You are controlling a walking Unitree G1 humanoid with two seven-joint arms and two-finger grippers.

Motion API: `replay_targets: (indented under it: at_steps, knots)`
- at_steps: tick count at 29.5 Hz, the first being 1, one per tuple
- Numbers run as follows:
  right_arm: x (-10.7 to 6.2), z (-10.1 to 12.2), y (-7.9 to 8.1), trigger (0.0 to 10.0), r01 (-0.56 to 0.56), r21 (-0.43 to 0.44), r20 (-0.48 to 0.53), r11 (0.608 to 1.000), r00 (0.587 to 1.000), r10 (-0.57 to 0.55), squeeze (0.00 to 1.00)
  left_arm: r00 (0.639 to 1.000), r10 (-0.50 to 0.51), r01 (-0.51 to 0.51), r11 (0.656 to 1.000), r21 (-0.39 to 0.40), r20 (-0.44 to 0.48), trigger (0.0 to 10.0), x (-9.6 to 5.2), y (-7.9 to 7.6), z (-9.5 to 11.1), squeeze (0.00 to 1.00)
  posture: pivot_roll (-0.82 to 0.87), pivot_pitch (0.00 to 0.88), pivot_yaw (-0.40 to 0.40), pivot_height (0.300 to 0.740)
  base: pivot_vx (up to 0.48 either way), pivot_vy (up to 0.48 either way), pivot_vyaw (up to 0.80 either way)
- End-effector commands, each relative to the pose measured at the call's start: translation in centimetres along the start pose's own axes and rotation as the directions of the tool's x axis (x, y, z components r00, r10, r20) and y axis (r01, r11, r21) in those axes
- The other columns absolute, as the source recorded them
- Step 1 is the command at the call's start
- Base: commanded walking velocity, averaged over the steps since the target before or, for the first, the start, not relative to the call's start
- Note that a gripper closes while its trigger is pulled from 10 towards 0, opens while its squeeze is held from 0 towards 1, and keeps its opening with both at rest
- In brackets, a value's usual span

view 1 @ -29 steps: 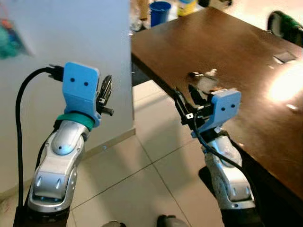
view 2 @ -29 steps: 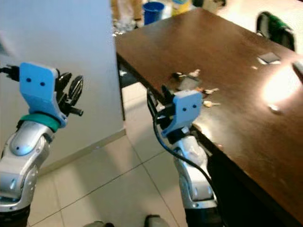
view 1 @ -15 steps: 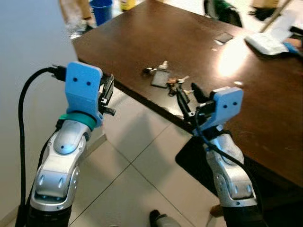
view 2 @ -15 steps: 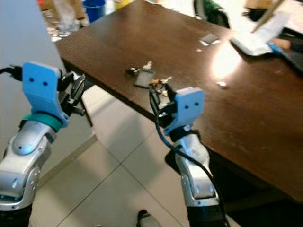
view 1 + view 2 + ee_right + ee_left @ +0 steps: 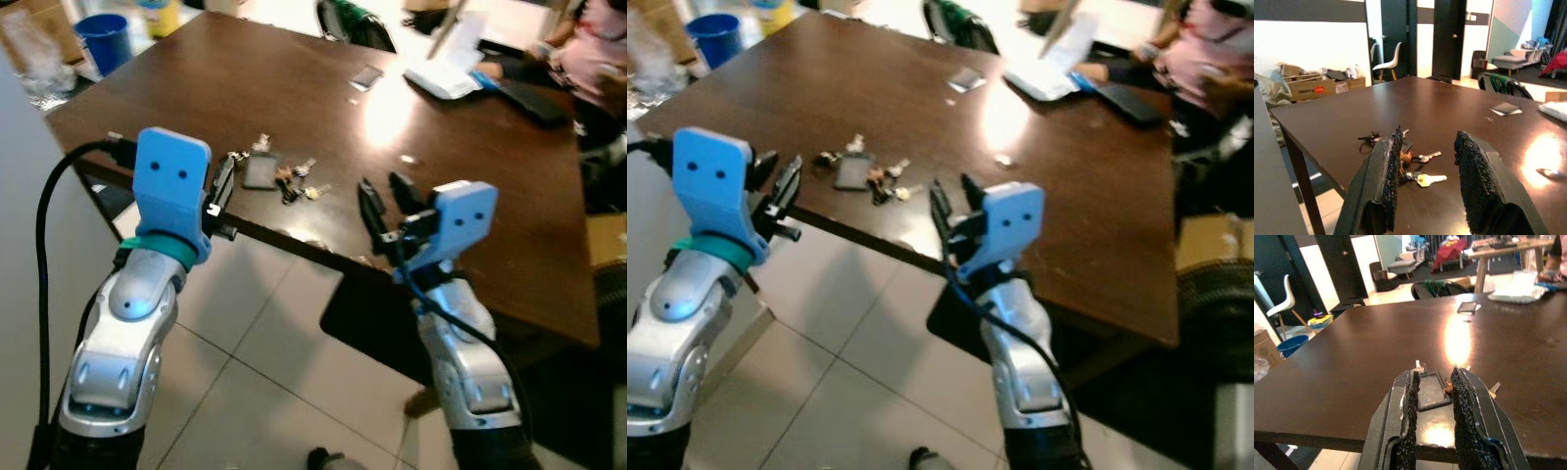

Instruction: Hang keys on a hook

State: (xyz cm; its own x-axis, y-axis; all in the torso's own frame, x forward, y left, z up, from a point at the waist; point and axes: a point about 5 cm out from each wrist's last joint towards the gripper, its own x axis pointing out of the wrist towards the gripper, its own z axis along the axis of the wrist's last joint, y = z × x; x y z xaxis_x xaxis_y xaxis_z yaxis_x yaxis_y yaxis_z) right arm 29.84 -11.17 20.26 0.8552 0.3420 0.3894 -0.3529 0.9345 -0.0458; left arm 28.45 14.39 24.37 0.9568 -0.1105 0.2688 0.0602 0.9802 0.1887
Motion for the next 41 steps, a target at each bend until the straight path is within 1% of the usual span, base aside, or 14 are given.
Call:
replay_targets:
  at_steps: [1,7,35,40,41]
  knots:
    - [-0.35,-0.42,-0.29,10.0,0.011,-0.001,-0.021,1.000,1.000,-0.011,0.00,1.000,-0.001,0.001,1.000,0.005,-0.004,10.0,-0.09,-0.10,-0.23,0.00,0.09,0.063,0.091,0.740,0.000,0.000,-0.80]
    - [-0.33,-0.30,-0.17,10.0,0.004,-0.008,-0.011,1.000,1.000,-0.004,0.00,1.000,-0.003,0.003,1.000,0.017,0.006,10.0,-0.06,-0.15,-0.17,0.00,0.09,0.063,0.092,0.740,0.452,0.000,0.00]
    - [-0.33,-0.51,0.00,10.0,-0.009,-0.010,-0.017,1.000,1.000,0.009,0.00,1.000,-0.026,0.026,1.000,0.013,0.007,10.0,-0.16,-0.50,-0.33,0.00,0.09,0.049,0.089,0.740,0.469,0.000,0.00]
    - [-0.31,-0.63,0.00,10.0,-0.006,-0.004,-0.022,1.000,1.000,0.006,0.00,0.999,-0.042,0.042,0.999,0.012,0.003,10.0,-0.21,-0.70,-0.41,0.00,0.09,0.046,0.090,0.740,0.466,0.000,-0.80]
    - [-0.29,-0.63,0.01,10.0,-0.008,-0.005,-0.022,1.000,1.000,0.007,0.00,0.998,-0.059,0.059,0.998,-0.001,-0.016,10.0,-0.24,-0.87,-0.60,0.00,0.09,0.046,0.090,0.740,0.000,0.000,-0.80]
